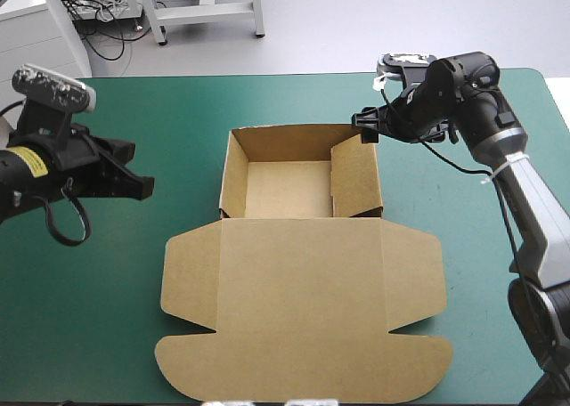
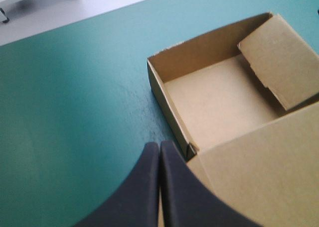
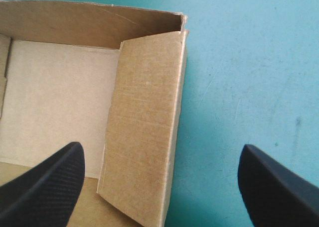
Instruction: Fold the box
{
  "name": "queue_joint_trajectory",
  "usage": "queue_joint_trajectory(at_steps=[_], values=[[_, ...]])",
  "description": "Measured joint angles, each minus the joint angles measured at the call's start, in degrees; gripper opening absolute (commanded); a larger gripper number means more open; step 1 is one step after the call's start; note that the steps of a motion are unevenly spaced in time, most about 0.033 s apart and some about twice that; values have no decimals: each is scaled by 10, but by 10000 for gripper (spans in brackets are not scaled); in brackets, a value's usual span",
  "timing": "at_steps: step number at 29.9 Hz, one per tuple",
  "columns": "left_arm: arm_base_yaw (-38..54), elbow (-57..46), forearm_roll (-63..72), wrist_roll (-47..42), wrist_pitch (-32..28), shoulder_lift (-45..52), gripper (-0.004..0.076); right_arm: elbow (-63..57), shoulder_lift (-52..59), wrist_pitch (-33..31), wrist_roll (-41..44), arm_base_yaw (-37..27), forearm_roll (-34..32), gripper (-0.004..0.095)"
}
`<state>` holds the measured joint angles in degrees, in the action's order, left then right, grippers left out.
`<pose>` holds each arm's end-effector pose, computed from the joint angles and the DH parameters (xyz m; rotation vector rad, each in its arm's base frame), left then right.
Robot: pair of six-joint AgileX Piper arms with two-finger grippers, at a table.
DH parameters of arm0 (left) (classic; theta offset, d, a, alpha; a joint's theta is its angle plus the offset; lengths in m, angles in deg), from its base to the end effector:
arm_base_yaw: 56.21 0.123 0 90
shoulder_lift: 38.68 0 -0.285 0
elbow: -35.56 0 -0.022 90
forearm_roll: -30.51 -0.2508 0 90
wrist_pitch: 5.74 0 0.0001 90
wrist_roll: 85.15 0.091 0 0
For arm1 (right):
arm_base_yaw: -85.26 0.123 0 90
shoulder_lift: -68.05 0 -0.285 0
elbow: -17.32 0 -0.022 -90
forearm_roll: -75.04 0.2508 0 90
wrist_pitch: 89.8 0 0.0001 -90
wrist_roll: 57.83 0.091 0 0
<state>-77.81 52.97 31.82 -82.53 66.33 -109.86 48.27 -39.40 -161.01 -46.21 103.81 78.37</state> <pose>0.1583 -0.0648 0.5054 0.4668 2.1542 -0.2134 0.3517 0.1233 0.3980 -0.1535 2.5952 0.2717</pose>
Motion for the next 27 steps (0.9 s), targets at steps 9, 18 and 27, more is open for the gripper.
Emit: queue_joint_trajectory(at_steps=[9,18,27], values=[[0,-263,-24,5,0,118,-32,0,-94,0,-5,0,0,678],[0,-437,-30,6,0,197,-32,0,-154,3,-11,0,1,377],[0,-463,-43,6,0,219,-32,0,-158,6,-14,1,5,-23]])
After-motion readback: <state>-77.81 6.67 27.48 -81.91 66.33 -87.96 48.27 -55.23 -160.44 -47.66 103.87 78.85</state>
